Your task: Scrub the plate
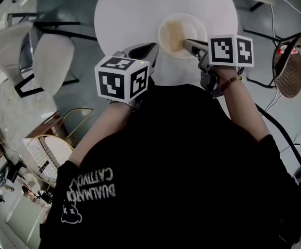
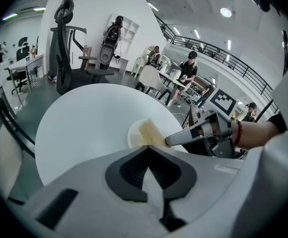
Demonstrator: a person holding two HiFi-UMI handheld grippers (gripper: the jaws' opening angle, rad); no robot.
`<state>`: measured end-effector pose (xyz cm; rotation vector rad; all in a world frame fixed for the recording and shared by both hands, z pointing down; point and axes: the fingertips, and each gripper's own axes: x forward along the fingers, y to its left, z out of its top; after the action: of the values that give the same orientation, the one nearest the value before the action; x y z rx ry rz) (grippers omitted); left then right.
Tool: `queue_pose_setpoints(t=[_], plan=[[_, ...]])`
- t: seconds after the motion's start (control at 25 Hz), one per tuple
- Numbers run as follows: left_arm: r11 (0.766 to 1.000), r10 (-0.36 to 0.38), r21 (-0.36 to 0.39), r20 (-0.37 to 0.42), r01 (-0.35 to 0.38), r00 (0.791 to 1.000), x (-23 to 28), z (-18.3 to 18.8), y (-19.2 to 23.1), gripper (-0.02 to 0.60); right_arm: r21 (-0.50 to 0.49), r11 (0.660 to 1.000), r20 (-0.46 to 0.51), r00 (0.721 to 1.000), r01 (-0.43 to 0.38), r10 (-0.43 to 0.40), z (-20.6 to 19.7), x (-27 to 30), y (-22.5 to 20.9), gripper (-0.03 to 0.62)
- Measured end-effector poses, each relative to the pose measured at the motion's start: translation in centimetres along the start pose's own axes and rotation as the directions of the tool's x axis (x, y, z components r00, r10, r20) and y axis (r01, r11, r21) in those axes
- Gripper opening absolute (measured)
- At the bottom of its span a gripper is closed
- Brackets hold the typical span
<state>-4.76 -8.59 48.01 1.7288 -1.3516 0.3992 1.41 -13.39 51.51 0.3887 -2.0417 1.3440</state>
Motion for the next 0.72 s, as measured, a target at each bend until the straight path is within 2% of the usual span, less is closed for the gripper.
queue_pose_setpoints(t=[0.72], plan=[[0.998,-0.053,0.016,-0.028,0.053,0.998,0.8,-0.2,-0.3,-0.002,0.071,0.996,0.056,0.997,0.057,-0.061,0.4,-1.6,-1.8,0.035]])
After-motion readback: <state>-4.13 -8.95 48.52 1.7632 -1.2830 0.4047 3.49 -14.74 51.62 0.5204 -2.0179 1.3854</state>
